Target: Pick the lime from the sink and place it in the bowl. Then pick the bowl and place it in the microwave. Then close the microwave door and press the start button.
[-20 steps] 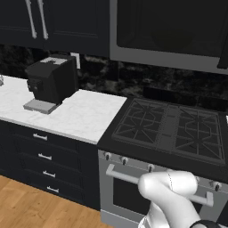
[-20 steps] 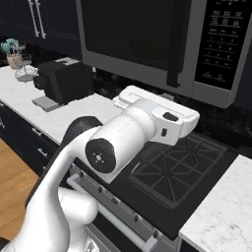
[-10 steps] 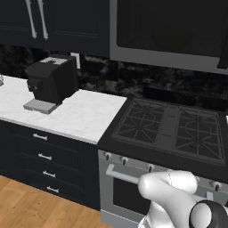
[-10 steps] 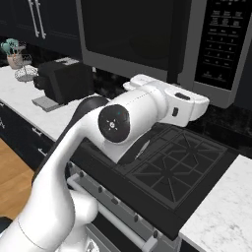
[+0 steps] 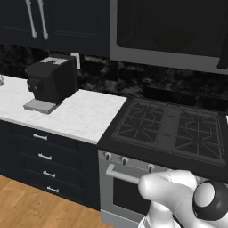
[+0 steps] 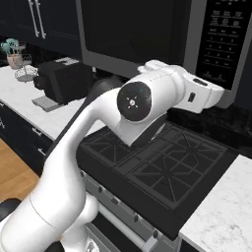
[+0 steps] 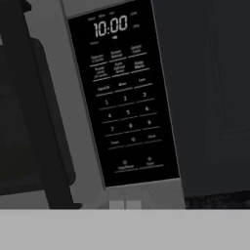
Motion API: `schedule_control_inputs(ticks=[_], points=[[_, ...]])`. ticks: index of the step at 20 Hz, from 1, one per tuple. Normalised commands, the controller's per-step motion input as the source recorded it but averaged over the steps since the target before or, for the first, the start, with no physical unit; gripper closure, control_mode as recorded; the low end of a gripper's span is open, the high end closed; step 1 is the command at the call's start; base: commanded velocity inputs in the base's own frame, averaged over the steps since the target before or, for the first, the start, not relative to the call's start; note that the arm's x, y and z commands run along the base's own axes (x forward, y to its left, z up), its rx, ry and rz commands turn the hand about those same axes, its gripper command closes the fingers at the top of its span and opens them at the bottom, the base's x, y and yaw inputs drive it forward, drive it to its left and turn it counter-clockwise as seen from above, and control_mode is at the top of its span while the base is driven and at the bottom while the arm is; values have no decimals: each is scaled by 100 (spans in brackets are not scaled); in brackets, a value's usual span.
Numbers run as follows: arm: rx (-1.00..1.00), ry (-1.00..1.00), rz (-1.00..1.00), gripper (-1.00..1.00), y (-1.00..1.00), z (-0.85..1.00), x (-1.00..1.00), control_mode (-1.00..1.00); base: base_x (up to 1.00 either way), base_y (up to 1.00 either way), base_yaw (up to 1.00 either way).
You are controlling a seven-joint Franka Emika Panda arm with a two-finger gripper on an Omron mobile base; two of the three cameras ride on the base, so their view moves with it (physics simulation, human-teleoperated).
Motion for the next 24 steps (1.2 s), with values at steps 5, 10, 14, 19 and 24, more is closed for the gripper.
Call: schedule_control_inputs(ticks=[5,10,14,19,24], points=[[5,0,0,100,-33,0,2,-100,0,0,0],[0,0,0,100,-15,0,4,-100,0,0,0],[0,4,0,100,-13,-10,19,-100,0,0,0],[0,4,0,100,-5,-19,20,-100,0,0,0],[1,0,0,100,-17,0,15,-100,0,0,0]])
